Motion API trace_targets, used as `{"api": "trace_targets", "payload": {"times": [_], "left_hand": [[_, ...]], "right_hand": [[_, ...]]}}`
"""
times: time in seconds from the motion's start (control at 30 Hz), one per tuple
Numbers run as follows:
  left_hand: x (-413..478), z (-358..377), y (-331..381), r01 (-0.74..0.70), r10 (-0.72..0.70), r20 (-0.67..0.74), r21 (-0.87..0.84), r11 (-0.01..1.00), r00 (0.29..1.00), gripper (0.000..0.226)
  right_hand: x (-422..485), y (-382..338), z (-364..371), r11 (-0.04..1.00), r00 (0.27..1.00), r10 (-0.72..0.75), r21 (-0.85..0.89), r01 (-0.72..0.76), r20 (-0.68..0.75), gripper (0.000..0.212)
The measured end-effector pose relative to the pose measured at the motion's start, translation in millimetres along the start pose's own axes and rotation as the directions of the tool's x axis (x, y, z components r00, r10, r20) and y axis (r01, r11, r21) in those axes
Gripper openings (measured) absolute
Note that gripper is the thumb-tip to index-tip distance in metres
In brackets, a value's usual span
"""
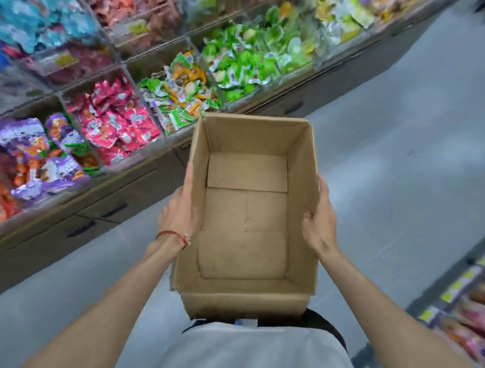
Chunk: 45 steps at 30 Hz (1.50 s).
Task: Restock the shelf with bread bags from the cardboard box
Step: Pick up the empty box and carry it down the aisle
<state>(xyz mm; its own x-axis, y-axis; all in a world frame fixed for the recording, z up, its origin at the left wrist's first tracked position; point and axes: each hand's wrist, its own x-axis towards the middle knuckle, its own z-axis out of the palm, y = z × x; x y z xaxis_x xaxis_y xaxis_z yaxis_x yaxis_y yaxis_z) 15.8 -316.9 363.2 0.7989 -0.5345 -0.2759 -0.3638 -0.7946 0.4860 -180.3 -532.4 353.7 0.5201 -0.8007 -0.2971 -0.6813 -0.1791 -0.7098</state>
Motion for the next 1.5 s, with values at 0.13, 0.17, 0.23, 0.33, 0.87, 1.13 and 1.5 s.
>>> {"api": "trace_targets", "payload": {"times": [0.13,0.17,0.23,0.33,0.87,1.13,1.5], "left_hand": [[38,33,81,-0.139,0.132,0.070,0.114,0.984,0.989,0.104],[47,41,103,-0.167,0.157,0.078,0.144,0.975,0.985,0.103],[65,59,146,-0.220,0.204,0.101,0.179,0.959,0.974,0.102],[92,83,213,-0.274,0.252,0.137,0.185,0.944,0.958,0.101],[273,183,498,-0.471,0.427,0.241,0.175,0.864,0.872,0.109],[401,232,654,-0.525,0.486,0.285,0.074,0.848,0.826,0.106],[548,283,845,-0.623,0.585,0.275,0.075,0.778,0.763,0.106]], "right_hand": [[15,48,-52,0.988,0.985,0.137,0.083,-0.129,-0.104,0.099],[22,60,-65,0.984,0.981,0.156,0.101,-0.145,-0.117,0.099],[37,75,-94,0.977,0.970,0.192,0.125,-0.174,-0.152,0.098],[62,92,-143,0.965,0.944,0.246,0.152,-0.216,-0.218,0.098],[274,169,-346,0.933,0.883,0.314,0.285,-0.219,-0.349,0.100],[426,182,-445,0.923,0.830,0.359,0.297,-0.246,-0.427,0.099],[608,192,-555,0.898,0.749,0.423,0.349,-0.269,-0.510,0.094]]}}
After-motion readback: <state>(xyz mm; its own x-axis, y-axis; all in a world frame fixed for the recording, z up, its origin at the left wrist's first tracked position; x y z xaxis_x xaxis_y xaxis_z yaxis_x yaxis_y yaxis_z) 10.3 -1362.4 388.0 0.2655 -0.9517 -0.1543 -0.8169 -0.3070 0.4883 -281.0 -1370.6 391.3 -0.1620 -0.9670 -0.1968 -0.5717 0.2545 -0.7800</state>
